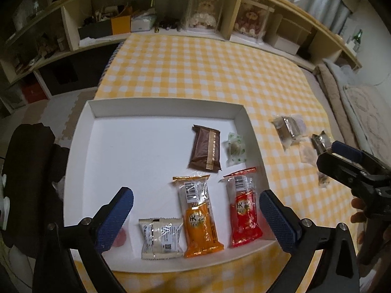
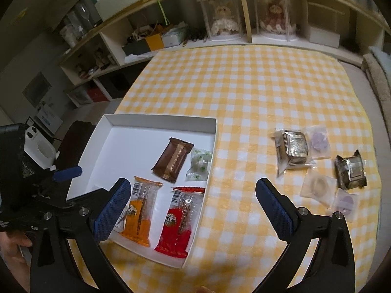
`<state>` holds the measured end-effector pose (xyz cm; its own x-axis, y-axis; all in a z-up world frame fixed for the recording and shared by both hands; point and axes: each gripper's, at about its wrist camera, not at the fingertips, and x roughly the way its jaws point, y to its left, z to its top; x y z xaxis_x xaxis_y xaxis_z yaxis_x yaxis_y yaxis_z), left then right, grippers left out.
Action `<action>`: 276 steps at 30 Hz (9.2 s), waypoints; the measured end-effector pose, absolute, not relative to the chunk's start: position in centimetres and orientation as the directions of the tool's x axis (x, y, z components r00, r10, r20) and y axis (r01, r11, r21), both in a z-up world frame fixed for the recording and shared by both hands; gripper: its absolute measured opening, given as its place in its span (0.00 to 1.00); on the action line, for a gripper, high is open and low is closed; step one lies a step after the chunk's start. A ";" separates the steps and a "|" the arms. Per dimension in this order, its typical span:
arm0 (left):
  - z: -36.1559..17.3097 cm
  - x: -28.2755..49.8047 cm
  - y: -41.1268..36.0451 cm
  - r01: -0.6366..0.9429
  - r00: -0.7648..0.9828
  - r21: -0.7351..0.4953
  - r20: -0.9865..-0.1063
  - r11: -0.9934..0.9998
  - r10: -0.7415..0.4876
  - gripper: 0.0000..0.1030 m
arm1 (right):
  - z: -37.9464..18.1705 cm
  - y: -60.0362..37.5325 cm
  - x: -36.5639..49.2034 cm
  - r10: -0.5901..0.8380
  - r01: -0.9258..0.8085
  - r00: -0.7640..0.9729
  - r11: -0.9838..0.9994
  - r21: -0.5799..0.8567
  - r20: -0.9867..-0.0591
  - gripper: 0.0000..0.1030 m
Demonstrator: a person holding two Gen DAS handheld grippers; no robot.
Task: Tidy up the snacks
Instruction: 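Lift both tools away from the tray toward the remaining snacks, then grasp the brown-candy clear packet with the right tool while the left grasps the ring-cookie packet, then carry both packets over the white tray with both tools, then lower both packets into the tray and open both tools, then lift both tools away from the tray toward the remaining snacks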
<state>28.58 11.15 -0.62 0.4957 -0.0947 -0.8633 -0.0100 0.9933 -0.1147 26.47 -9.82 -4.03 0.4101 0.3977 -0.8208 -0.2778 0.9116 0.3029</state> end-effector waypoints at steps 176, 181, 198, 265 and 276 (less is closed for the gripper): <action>6.5 24.5 15.4 0.006 0.654 -0.110 -0.751 0.994 -0.087 0.43 | -0.4 -6.6 24.7 0.395 -0.215 0.494 0.918 0.332 -0.774 0.31; 5.3 23.2 18.0 -0.019 0.644 -0.129 -0.761 0.991 -0.087 0.43 | -1.0 -3.0 24.8 0.433 -0.256 0.467 0.901 0.351 -0.771 0.31; -3.6 28.3 22.3 -0.081 0.455 -0.103 -0.889 0.991 -0.055 0.43 | -8.6 5.6 26.2 0.560 -0.246 0.258 0.826 0.507 -0.787 0.31; 5.7 19.4 14.6 -0.016 0.588 -0.013 -0.809 1.000 -0.001 1.00 | -1.4 -5.7 20.2 0.405 -0.314 0.425 0.905 0.288 -0.810 1.00; 8.8 18.4 9.1 0.038 0.617 0.005 -0.786 0.999 -0.020 1.00 | 2.4 -11.8 18.8 0.375 -0.282 0.501 0.923 0.262 -0.780 1.00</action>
<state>18.37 9.07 8.75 0.6174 -0.0199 -0.7864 0.0380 0.9993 0.0045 18.84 -11.76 2.42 0.5005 0.3750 -0.7803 -0.2823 0.9227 0.2624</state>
